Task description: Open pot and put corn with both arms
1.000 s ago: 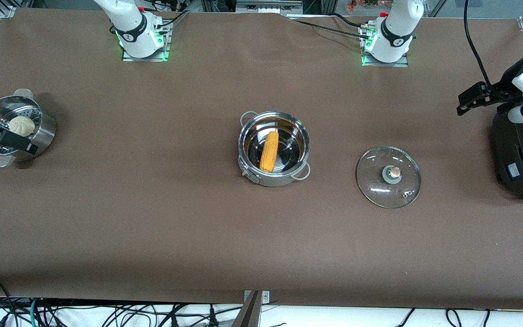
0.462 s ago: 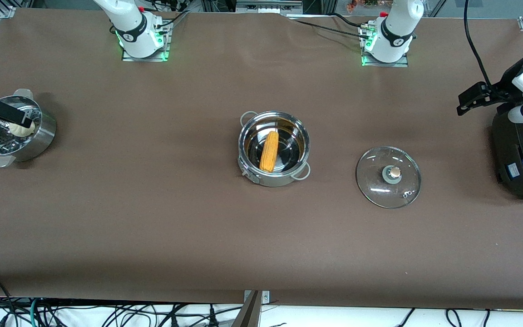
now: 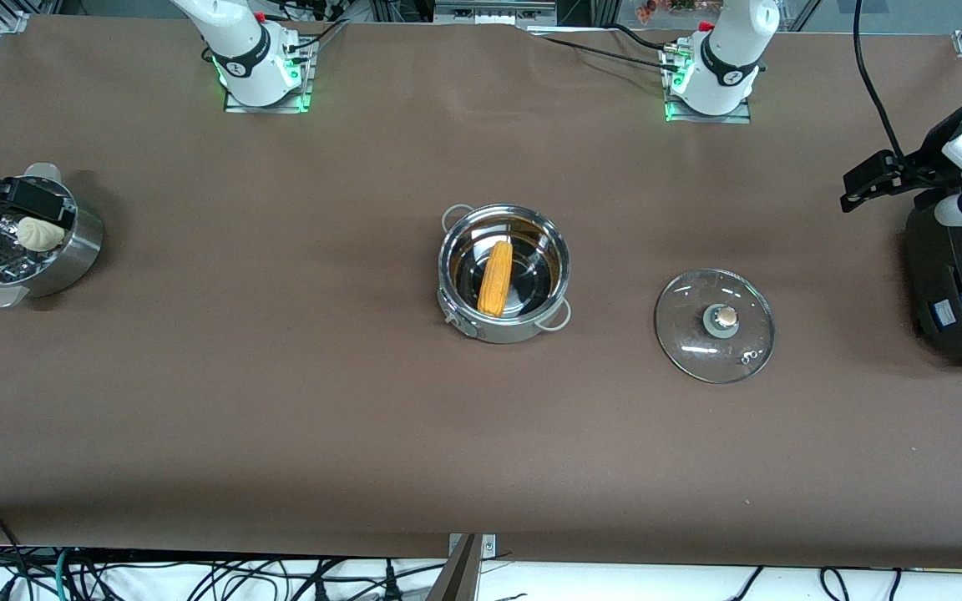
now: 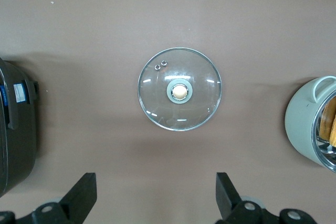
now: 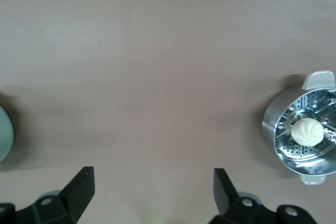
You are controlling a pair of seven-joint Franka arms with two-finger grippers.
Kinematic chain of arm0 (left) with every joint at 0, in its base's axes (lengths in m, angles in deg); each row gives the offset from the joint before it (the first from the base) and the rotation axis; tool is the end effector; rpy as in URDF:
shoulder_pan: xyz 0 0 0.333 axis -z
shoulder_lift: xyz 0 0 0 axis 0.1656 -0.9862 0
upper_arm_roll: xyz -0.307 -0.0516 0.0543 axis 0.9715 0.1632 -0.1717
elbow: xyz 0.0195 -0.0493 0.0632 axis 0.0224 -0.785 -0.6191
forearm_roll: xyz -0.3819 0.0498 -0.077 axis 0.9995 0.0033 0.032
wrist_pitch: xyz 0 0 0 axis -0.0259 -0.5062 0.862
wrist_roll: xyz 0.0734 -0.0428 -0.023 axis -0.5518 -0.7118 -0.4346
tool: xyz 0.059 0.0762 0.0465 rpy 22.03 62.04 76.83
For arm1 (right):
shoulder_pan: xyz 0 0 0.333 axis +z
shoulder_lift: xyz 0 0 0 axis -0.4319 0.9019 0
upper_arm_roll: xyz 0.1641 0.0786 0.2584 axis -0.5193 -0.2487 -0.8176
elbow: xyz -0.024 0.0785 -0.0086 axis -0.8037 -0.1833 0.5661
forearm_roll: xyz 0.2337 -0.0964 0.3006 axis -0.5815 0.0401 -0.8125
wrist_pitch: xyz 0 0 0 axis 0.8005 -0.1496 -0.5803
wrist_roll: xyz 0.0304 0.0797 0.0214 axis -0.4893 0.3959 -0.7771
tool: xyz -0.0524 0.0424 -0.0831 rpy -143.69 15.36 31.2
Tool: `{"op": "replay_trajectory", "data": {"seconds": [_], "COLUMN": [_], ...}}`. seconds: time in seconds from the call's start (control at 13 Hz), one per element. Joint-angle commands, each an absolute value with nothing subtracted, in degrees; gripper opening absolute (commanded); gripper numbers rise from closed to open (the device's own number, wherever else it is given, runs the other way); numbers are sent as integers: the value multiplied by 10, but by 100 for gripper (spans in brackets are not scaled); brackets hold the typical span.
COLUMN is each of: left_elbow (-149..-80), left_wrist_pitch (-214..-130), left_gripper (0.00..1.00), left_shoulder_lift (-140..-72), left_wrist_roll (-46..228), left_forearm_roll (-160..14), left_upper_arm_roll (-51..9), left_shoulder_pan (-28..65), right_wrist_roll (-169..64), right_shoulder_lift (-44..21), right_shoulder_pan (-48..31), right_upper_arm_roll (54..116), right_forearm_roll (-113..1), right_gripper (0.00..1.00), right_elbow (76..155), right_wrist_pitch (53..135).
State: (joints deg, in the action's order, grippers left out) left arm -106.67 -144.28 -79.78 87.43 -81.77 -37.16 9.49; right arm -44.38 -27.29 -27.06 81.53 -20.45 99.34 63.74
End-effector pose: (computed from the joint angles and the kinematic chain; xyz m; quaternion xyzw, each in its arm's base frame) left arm 0.5496 -0.0176 0.6119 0.9997 0.0111 -0.0219 0.0022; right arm 0.5863 -0.0315 0.6013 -0.9972 0.0584 0.0453 0.0087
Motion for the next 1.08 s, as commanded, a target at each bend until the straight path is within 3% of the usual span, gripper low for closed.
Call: {"op": "replay_trajectory", "data": {"seconds": [0.0,0.23,1.0], "left_elbow": [-1051,-1051,-1051], "left_wrist_pitch": [-1429,-1429,-1429], "left_gripper": [100,100,100], "left_shoulder_lift": [-804,-804,-804], "left_wrist_roll": [872,872,871], "left_forearm_roll": [-813,-813,-813], "left_upper_arm_roll": [-369,-369,-371], "left_shoulder_pan": [90,90,90], "right_wrist_roll": [-448,-449,-455], "right_shoulder_lift": [-295,-320,-294], "right_shoulder_pan": [-266,-266,-268], "right_upper_arm_roll": [822,822,822], "right_forearm_roll": [-195,-196,-197], "right_gripper": [100,100,100], "right_elbow": [1013,1050,1041], "right_wrist_pitch": [639,655,655]}}
